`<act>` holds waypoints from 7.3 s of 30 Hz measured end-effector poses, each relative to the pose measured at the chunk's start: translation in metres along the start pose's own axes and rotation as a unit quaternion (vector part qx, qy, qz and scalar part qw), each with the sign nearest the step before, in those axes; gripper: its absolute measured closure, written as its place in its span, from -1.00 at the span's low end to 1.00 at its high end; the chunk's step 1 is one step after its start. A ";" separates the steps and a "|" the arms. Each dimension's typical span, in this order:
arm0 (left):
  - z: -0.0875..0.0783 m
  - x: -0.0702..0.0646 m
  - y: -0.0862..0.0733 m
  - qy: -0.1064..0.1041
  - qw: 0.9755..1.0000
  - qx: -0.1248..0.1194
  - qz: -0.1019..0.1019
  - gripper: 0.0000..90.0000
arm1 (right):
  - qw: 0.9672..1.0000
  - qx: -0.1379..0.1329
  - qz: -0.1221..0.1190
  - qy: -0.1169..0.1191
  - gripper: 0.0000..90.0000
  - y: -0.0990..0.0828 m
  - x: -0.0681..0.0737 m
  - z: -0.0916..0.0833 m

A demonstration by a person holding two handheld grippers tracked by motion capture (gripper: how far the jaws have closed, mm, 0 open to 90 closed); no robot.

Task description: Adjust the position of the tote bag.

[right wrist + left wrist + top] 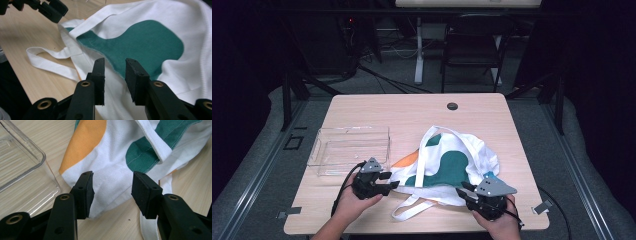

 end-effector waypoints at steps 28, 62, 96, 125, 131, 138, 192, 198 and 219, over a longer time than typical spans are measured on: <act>0.007 -0.021 0.005 -0.023 1.000 0.006 0.017 0.13 | 0.999 0.036 -0.009 0.012 0.54 -0.010 0.011 0.011; 0.039 -0.046 0.008 -0.045 0.994 0.022 0.097 -0.05 | 1.000 0.028 -0.004 0.009 0.49 -0.013 0.016 0.000; 0.047 -0.058 0.008 -0.062 0.989 0.031 0.132 0.08 | 1.000 0.026 -0.001 0.000 0.45 -0.015 0.014 -0.005; 0.038 -0.058 0.014 -0.086 0.990 0.019 0.107 0.79 | 1.000 0.021 0.000 0.002 0.43 -0.015 0.013 -0.005; 0.036 -0.058 0.015 -0.083 0.991 0.019 0.107 0.93 | 1.000 0.018 0.001 0.002 0.42 -0.015 0.014 -0.005; 0.036 -0.058 0.017 -0.080 0.991 0.013 0.110 0.95 | 1.000 0.018 -0.002 0.002 0.41 -0.015 0.014 -0.005; 0.020 -0.048 0.068 -0.051 0.993 0.013 0.106 0.96 | 1.000 0.015 0.023 0.001 0.48 0.009 0.003 -0.008; 0.019 -0.045 0.071 -0.052 0.993 0.014 0.100 0.96 | 1.000 0.020 0.020 0.004 0.53 0.016 0.001 -0.006; 0.014 -0.040 0.100 -0.042 0.994 0.009 0.100 0.96 | 0.999 0.025 -0.025 0.014 0.68 0.053 -0.008 0.010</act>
Point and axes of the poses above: each handheld gripper's, and its own axes: z roughly forward along the jaws, y roughly out of its top, x roughly to its left, the point moved 8 cm from there along z, roughly forward along the jaws, and after that the axes turned 14 degrees about -x, right-handed, at the moved point
